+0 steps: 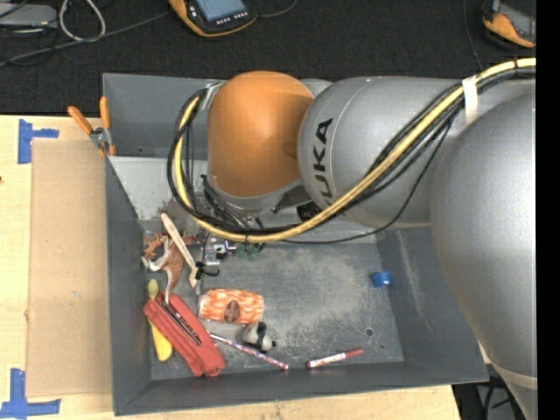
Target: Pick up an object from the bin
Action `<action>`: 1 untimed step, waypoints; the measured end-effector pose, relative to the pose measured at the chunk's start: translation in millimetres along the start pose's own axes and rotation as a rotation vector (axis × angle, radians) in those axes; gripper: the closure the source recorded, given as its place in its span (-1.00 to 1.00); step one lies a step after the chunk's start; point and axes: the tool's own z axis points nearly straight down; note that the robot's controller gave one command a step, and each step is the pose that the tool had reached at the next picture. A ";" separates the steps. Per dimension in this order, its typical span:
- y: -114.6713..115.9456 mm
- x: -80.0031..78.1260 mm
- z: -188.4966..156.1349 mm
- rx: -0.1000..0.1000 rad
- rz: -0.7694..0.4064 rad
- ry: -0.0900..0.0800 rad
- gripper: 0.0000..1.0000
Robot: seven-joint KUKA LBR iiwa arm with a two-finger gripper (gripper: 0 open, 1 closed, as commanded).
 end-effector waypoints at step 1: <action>-1.2 -1.8 -5.2 -0.002 0.004 -0.008 -1.00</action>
Offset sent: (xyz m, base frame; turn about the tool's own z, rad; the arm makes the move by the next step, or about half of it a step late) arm 0.0137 -0.0468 -0.0952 0.0978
